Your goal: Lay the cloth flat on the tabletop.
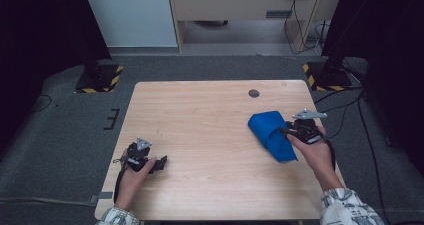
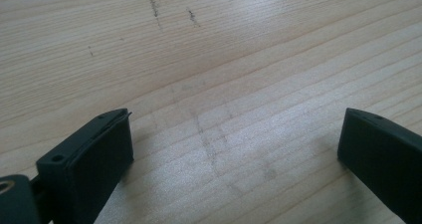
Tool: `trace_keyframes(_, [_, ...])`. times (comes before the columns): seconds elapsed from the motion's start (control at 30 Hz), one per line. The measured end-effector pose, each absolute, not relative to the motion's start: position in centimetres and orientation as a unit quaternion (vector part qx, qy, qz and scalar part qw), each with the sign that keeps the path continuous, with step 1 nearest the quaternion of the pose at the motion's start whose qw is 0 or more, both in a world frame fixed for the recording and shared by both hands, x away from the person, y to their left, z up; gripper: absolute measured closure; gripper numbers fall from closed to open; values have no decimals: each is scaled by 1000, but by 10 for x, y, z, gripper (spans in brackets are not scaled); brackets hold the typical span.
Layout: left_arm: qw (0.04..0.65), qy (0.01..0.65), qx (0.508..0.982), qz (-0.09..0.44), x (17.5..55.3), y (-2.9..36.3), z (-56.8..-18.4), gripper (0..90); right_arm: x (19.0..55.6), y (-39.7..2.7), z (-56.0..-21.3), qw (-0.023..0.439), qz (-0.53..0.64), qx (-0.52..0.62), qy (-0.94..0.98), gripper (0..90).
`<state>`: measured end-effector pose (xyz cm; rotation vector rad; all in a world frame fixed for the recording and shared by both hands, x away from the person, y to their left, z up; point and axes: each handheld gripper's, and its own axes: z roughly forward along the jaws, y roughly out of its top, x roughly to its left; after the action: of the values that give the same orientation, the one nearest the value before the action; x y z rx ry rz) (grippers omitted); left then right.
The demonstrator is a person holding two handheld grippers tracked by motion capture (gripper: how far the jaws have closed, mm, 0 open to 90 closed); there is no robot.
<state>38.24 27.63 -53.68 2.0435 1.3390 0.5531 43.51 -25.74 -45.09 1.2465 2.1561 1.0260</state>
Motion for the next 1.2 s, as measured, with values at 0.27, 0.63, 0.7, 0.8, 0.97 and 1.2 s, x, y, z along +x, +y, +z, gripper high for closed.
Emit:
trace_keyframes(0.27, [313,507,776,209,382,276,-537,0,451,-247,-452,225,363,443,788,683])
trace_keyframes(0.63, [313,505,776,209,382,276,-537,0,467,-220,-487,208,329,457,799,284])
trace_keyframes(0.7, [313,505,777,208,382,276,-537,0,470,-219,-494,200,321,462,802,276])
trace_keyframes(0.8, [314,505,777,208,382,276,-537,0,473,-217,-504,189,310,468,806,269])
trace_keyframes(0.97, [314,505,777,208,383,276,-537,0,473,-216,-514,179,299,466,813,379])
trace_keyframes(1.2, [314,504,777,208,383,276,-537,0,469,-219,-514,169,319,452,816,732])
